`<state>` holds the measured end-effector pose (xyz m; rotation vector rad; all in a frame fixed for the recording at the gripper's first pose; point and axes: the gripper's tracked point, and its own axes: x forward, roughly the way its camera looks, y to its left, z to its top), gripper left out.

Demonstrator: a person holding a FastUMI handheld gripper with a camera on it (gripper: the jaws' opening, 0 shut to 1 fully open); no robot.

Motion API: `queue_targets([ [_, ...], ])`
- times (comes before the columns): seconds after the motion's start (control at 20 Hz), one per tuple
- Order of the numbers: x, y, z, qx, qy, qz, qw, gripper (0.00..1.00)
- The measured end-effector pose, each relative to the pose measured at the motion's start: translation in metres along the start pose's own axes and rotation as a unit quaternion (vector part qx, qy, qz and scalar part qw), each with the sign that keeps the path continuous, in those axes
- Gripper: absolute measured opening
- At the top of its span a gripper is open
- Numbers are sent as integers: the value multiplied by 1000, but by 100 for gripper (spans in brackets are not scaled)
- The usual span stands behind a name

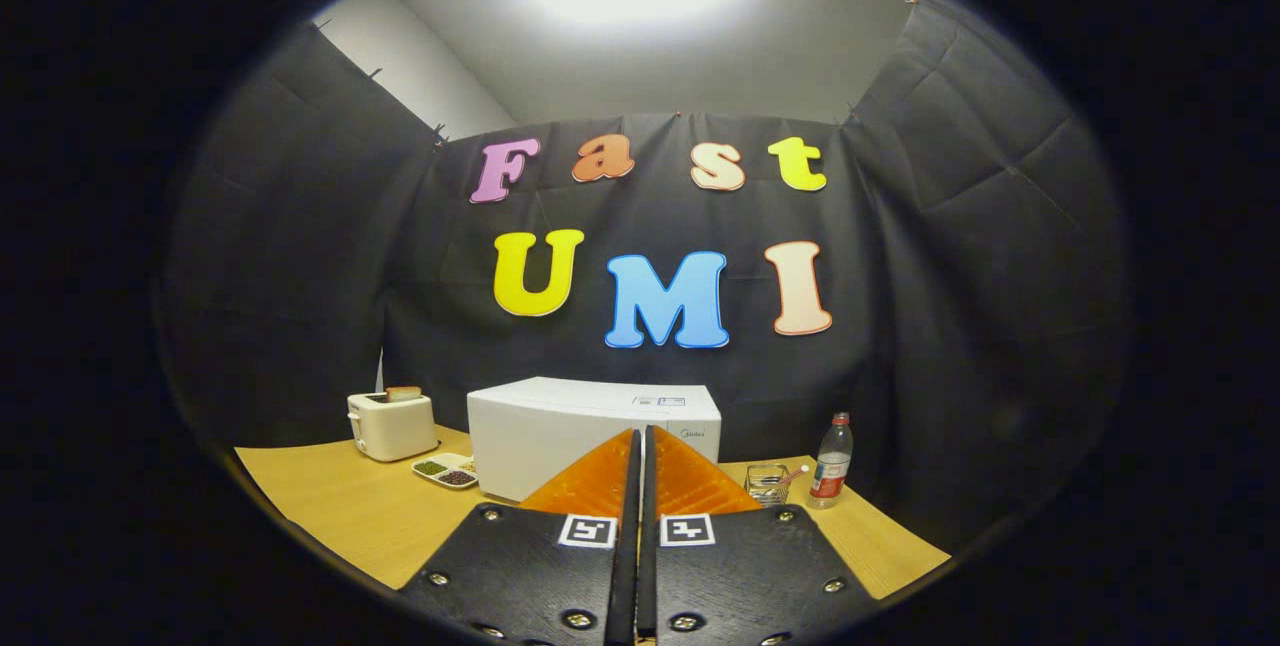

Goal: Open the microwave, put the food inside, and close the microwave door.

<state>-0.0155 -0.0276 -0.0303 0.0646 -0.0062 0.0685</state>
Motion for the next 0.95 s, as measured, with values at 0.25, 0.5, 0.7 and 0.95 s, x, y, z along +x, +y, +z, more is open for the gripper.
queue_targets([
  [0.25, -11, -12, -1, -10, 14, -12, 1000, 7],
  [0.5, -5, -12, -12, -23, 37, -30, 999, 85],
  [0.7, -5, -5, -13, -20, 43, -24, 999, 98],
  [0.95, -7, 0, -11, -13, 41, -15, 999, 98],
])
